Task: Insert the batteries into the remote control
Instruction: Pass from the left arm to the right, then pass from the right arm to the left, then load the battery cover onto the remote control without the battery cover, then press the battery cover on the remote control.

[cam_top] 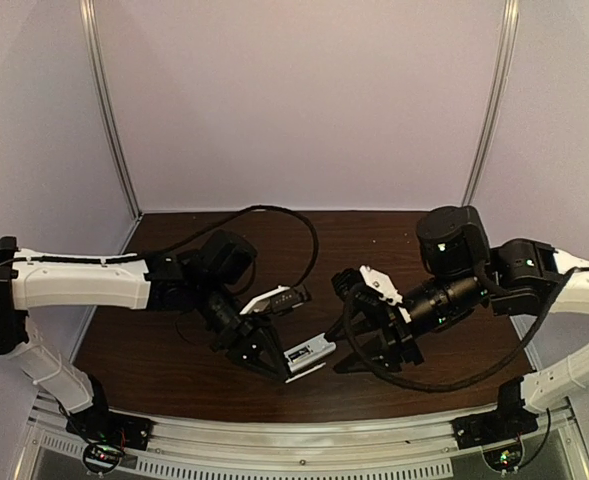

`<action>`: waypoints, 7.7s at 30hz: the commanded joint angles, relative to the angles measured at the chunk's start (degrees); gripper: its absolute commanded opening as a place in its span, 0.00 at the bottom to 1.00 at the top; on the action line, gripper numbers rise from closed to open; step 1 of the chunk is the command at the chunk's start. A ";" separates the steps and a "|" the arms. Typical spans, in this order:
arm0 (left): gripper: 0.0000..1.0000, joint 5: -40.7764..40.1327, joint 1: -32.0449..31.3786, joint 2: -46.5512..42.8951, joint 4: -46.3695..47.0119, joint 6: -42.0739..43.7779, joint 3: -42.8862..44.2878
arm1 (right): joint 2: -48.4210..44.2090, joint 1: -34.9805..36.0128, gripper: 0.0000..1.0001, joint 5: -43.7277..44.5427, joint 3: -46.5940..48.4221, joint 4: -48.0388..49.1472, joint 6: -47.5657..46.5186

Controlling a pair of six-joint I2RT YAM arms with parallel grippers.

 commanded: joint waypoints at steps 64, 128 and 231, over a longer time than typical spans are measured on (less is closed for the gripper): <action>0.72 -85.44 -14.13 -23.80 11.27 22.02 -14.66 | 15.37 -16.07 0.00 -19.88 -13.08 30.27 41.39; 0.08 -66.92 -6.78 17.78 -13.07 -0.05 10.22 | 14.06 -36.10 0.44 -10.48 -24.72 32.60 44.46; 0.54 -65.63 -1.10 22.52 -12.59 0.71 11.89 | 14.72 -36.44 0.41 -13.87 -27.00 34.54 44.55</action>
